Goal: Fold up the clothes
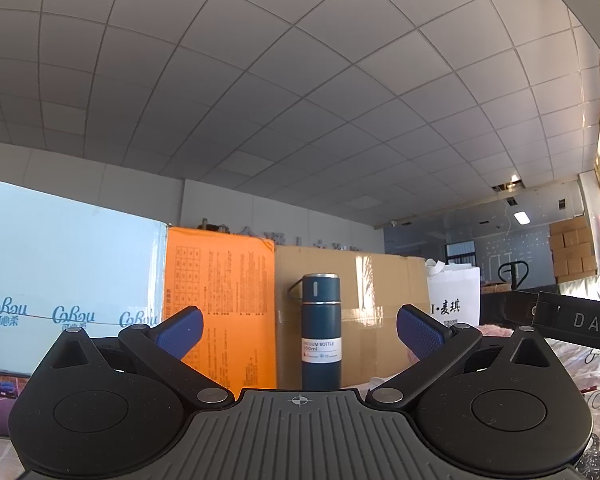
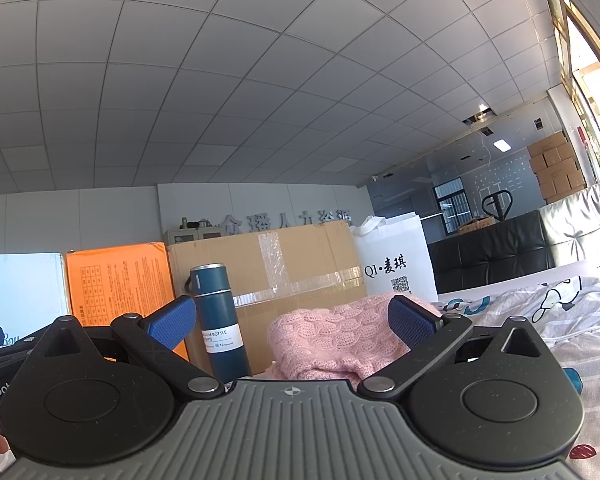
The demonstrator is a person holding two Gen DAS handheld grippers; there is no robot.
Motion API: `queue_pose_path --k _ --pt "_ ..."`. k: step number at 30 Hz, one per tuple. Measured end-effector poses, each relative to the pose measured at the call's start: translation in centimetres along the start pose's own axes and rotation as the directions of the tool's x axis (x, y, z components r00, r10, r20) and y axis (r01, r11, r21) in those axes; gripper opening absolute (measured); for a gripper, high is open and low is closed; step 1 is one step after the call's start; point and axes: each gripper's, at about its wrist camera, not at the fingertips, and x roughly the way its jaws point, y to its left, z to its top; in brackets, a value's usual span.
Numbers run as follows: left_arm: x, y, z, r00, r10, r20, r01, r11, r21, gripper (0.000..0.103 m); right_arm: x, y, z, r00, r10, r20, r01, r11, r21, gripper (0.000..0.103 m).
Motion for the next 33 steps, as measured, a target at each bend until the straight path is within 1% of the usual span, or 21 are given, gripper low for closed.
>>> queue_pose_path --k 33 --pt "-0.10 -0.19 -0.01 1.000 0.001 0.007 -0.001 1.000 0.006 0.103 0.16 -0.09 -0.05 1.000 0.000 0.007 0.000 1.000 0.003 0.103"
